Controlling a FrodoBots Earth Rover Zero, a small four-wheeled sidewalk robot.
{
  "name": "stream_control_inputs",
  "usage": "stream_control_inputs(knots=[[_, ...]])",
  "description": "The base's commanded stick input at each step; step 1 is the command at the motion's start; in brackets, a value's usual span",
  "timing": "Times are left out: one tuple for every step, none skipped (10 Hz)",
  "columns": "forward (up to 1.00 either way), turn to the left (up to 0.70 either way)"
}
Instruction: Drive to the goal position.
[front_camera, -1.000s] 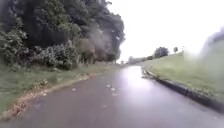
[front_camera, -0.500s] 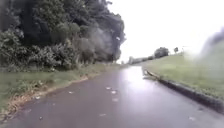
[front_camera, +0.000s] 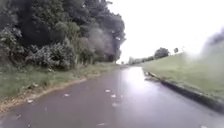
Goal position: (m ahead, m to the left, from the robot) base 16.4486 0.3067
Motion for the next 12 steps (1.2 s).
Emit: stream_control_inputs(knots=[[0.45,0.0],[0.45,0.0],[0.45,0.0],[0.45,0.0],[0.45,0.0],[0.45,0.0],[0.45,0.0],[0.45,0.0],[0.45,0.0],[0.45,0.0],[0.45,0.0],[0.45,0.0]])
